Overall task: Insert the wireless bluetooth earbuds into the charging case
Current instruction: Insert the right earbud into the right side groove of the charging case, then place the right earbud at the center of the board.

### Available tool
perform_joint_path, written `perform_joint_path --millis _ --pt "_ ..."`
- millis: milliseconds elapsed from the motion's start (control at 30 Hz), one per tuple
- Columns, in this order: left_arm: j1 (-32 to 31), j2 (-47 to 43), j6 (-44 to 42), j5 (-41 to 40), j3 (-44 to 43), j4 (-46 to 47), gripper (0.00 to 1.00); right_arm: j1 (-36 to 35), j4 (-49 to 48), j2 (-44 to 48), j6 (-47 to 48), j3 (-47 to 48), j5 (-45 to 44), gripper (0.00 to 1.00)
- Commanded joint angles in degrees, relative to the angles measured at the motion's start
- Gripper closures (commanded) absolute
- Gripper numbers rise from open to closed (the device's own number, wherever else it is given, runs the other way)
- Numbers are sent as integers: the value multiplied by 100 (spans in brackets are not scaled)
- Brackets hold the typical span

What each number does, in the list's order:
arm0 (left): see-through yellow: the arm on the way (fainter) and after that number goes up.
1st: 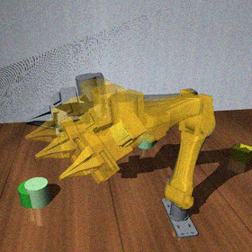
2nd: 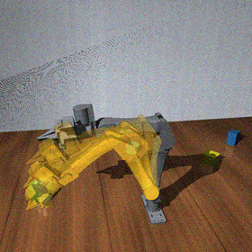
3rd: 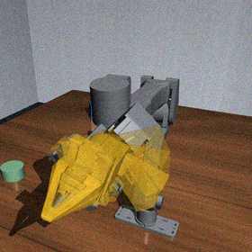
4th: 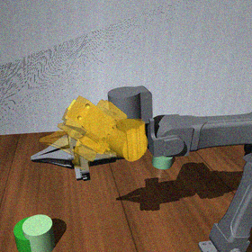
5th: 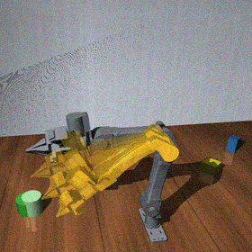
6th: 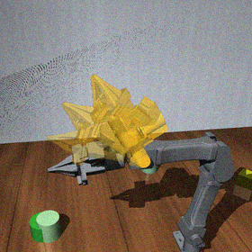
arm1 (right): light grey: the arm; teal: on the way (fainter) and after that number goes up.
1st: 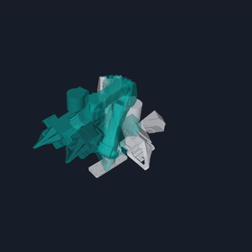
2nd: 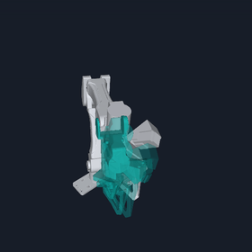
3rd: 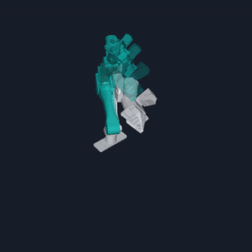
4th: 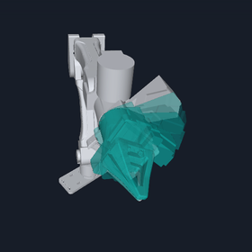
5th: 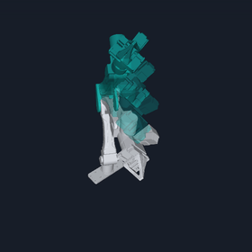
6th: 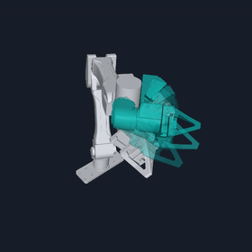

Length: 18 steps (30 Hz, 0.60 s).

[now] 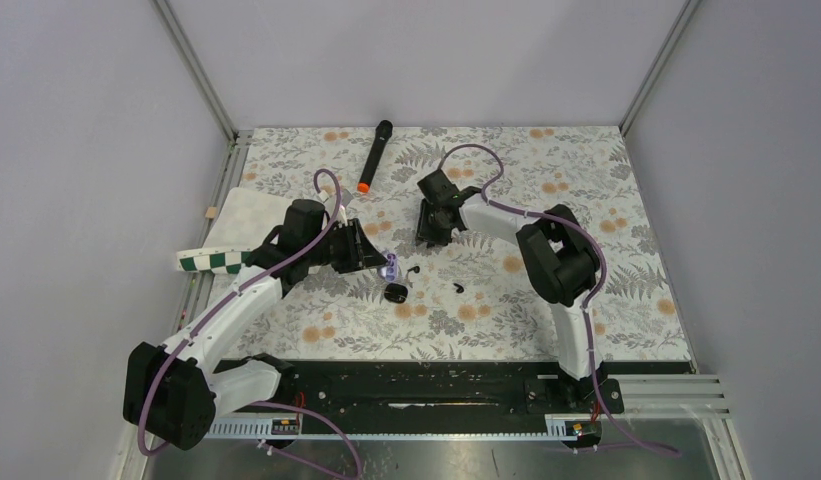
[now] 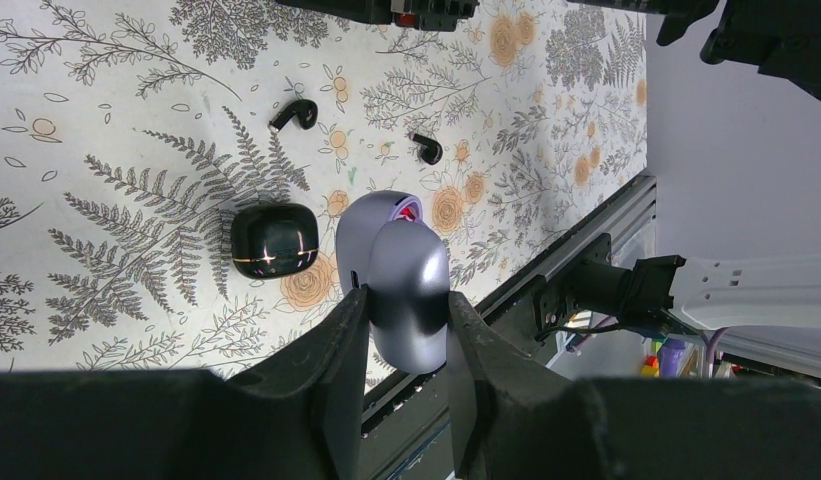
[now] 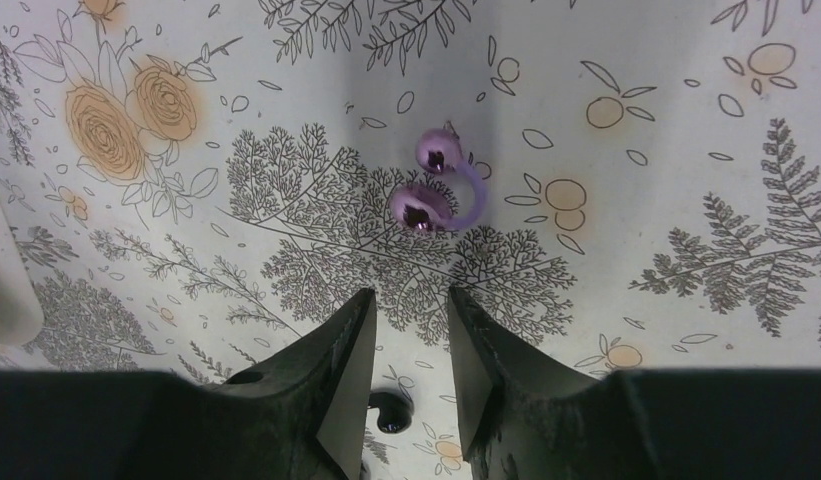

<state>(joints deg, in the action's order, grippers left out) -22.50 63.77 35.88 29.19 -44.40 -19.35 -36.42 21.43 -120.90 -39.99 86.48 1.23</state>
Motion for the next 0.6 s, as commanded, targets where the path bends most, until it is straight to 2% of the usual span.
perform_joint_path --millis 0,333,433,567 --pt "26 -45 20 83 -50 355 100 26 -184 497 -42 -191 15 59" --pt "23 -98 -4 63 -89 270 100 59 54 517 641 75 -389 54" --pt "29 -142 -52 35 -121 194 100 70 -126 640 1299 -32 -397 52" --pt "28 -166 -63 20 -123 162 100 71 -845 1061 2511 -688 -436 50"
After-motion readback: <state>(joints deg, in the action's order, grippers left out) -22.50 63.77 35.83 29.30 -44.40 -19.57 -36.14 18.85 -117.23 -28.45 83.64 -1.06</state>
